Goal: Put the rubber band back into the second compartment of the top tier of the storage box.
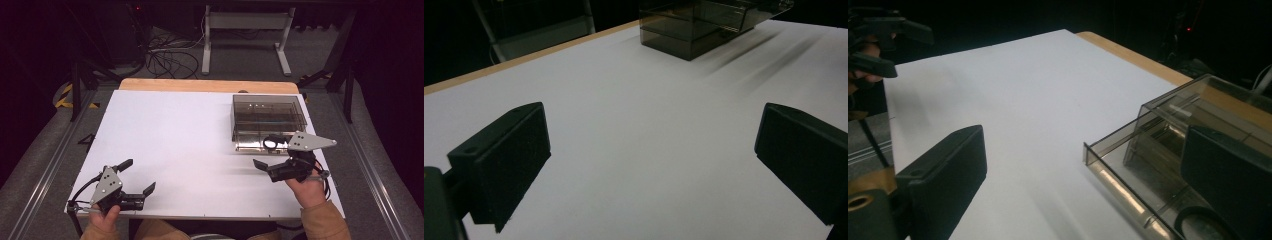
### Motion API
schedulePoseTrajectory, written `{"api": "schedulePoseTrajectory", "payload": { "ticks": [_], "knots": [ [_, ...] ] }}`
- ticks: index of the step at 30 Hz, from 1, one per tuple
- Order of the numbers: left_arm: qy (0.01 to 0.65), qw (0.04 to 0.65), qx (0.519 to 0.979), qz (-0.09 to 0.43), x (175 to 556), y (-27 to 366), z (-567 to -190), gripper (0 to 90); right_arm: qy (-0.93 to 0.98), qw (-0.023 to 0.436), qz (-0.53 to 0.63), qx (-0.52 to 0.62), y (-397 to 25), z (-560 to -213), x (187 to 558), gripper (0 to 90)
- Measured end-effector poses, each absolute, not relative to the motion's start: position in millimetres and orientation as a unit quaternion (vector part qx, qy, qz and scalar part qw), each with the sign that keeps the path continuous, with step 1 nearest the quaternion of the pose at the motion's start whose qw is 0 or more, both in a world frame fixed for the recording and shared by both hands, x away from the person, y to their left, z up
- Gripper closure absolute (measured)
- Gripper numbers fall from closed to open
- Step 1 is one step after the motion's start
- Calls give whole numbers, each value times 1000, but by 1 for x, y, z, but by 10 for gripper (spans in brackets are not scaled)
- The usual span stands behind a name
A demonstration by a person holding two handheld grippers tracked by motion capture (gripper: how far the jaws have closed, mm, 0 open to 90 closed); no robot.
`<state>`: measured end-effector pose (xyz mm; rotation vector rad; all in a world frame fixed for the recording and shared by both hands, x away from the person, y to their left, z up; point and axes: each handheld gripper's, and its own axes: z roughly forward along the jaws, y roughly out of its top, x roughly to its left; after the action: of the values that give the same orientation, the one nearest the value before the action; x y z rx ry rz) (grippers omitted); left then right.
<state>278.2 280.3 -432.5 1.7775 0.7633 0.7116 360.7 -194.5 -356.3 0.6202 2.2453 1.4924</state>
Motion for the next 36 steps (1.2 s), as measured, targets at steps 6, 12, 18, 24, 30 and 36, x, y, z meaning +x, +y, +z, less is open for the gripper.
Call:
{"api": "schedulePoseTrajectory", "payload": {
  "ticks": [6,12,18,24,30,36],
  "knots": [
    [317,514,740,296,278,280,-433,20,798,177,534,216,-193,-364,359,33],
    [318,515,739,295,278,281,-433,20,800,157,541,208,-192,-377,357,5],
    [317,514,740,296,278,280,-433,20,797,146,548,207,-193,-385,355,0],
    [317,515,740,295,278,280,-433,20,795,155,549,206,-194,-396,354,0],
    [317,514,740,297,278,281,-433,20,795,158,547,210,-197,-408,355,0],
    [318,514,740,294,278,280,-433,20,796,152,544,217,-200,-419,355,0]
  ]
}}
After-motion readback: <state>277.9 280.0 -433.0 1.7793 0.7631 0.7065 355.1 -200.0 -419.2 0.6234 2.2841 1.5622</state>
